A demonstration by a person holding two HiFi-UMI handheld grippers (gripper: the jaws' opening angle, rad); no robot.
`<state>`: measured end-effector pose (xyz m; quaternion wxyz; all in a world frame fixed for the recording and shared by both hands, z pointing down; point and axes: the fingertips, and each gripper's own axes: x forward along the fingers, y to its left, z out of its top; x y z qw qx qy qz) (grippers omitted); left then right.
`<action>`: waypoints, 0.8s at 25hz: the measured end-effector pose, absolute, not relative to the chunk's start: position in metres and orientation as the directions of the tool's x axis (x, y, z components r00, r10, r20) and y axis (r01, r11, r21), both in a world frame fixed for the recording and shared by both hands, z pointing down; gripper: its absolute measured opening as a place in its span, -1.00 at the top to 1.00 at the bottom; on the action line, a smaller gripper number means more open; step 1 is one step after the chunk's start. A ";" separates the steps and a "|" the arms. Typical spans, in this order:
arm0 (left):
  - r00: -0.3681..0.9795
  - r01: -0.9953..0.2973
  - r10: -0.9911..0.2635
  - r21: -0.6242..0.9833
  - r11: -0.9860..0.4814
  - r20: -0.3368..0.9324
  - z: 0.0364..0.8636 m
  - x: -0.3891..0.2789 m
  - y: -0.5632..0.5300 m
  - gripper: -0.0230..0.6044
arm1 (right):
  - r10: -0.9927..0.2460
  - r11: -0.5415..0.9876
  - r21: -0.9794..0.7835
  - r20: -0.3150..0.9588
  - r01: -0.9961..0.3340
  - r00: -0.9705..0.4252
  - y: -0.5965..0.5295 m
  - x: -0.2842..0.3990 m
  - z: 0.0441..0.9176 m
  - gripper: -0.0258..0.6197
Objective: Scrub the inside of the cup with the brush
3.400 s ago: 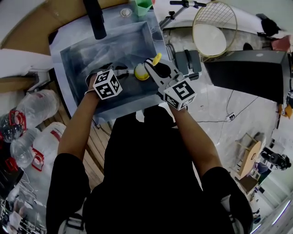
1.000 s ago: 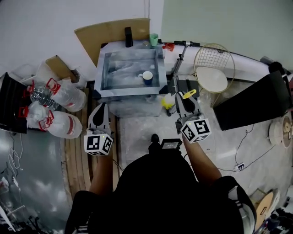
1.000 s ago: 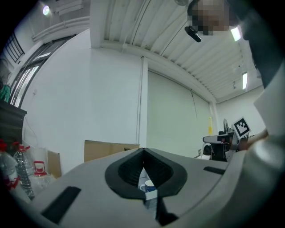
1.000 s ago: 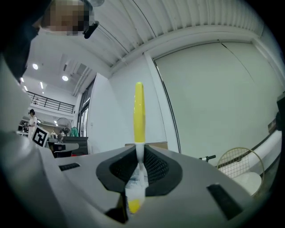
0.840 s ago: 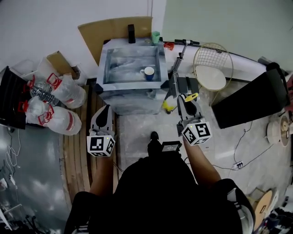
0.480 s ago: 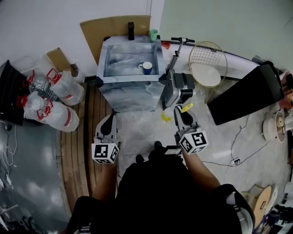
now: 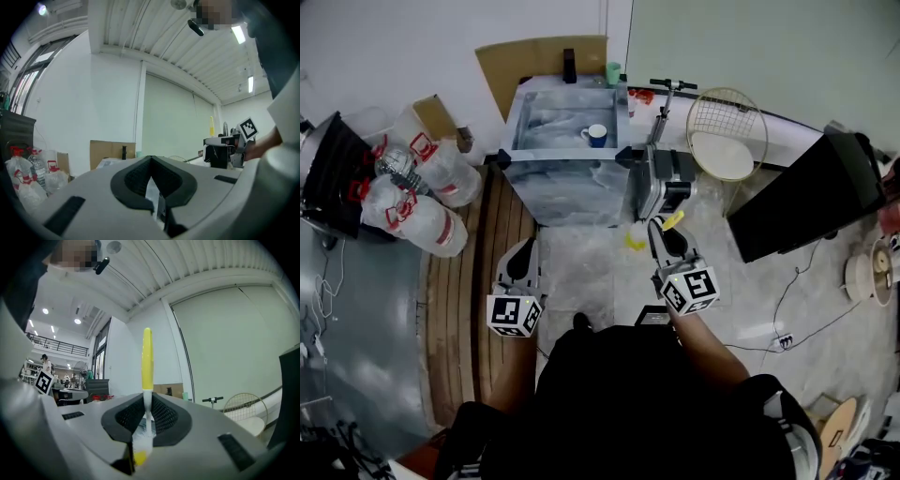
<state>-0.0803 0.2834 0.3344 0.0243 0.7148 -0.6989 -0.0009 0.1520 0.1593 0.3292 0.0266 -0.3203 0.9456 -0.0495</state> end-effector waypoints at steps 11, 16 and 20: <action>-0.067 -0.994 -0.995 0.083 0.073 0.081 0.355 0.001 0.325 0.88 | -0.592 0.798 -0.141 0.008 -0.587 -0.806 0.176 0.255 0.353 0.77; -0.027 -0.990 -0.992 0.131 0.043 0.122 0.374 0.036 0.334 0.88 | -0.579 0.800 -0.164 0.044 -0.578 -0.814 0.194 0.279 0.368 0.77; 0.024 -0.994 -0.995 0.110 -0.013 0.097 0.361 0.055 0.326 0.88 | -0.551 0.820 -0.146 0.056 -0.553 -0.832 0.201 0.284 0.370 0.77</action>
